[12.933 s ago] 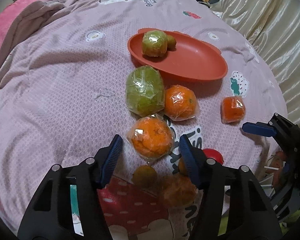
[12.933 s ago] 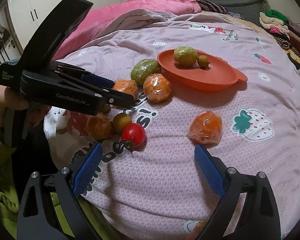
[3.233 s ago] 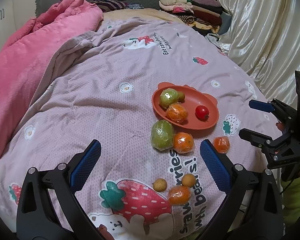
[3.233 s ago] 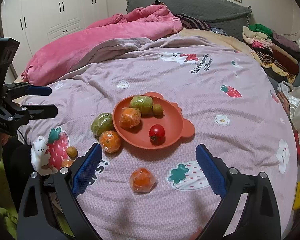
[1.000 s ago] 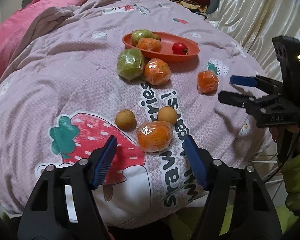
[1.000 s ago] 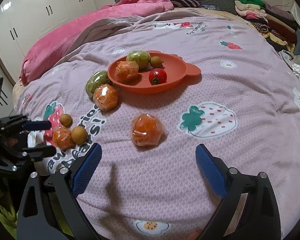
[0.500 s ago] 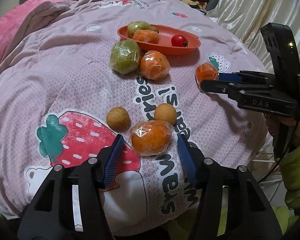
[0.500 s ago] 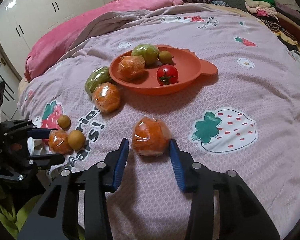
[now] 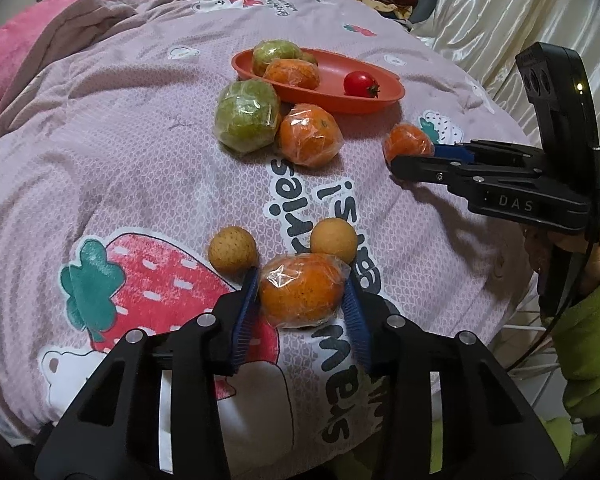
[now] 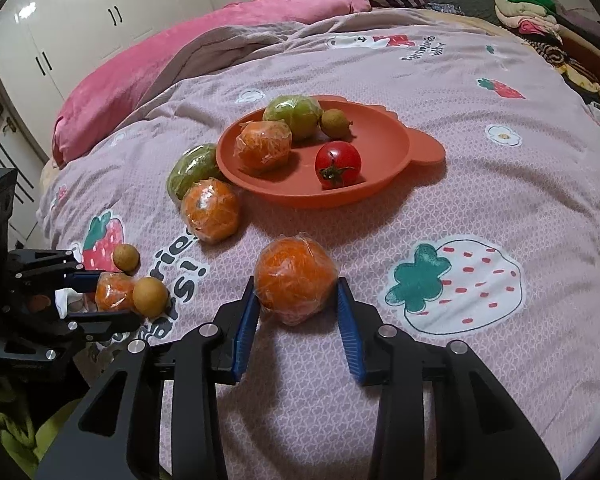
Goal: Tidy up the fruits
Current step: 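Grasp a wrapped orange with right tool while left tool grasps another wrapped orange, then carry both wrapped oranges with both tools over the orange plate, then release the wrapped orange into the plate with left tool while right tool releases its orange, then withdraw both open tools from the plate back toward the loose fruits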
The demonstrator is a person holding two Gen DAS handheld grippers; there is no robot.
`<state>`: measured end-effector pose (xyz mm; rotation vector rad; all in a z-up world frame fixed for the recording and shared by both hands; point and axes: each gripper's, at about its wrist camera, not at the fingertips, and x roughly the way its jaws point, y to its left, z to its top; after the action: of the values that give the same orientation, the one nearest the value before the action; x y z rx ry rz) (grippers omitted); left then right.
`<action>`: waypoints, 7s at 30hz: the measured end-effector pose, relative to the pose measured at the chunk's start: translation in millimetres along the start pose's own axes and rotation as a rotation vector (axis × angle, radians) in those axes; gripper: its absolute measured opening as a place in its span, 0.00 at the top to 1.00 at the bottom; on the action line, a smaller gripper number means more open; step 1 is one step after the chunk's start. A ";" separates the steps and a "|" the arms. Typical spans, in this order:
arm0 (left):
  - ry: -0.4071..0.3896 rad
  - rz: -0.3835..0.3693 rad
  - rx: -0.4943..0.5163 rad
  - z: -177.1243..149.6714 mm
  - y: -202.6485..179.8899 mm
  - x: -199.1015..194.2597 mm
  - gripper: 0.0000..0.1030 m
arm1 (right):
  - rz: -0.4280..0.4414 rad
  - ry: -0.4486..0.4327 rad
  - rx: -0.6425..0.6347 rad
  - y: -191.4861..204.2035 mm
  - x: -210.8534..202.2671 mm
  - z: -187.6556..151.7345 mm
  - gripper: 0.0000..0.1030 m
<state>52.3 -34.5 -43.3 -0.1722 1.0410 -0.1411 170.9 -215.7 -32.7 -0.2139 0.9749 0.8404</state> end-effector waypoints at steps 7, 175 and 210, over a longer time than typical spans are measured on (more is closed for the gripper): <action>-0.028 -0.020 -0.010 1.6 0.4 -15.7 0.69 | 0.009 -0.034 0.006 0.6 -16.2 1.1 0.66; -0.137 0.029 -0.057 127.4 27.7 -31.2 0.10 | -0.091 -0.057 -0.097 -16.0 -40.1 72.1 0.09; -0.177 0.078 -0.042 93.8 39.2 -69.9 0.10 | -0.080 -0.100 -0.091 28.0 -64.8 54.9 0.07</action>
<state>100.0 24.6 53.8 -0.1789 0.8730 -0.0320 167.9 -203.1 55.8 -0.2849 0.8306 0.8157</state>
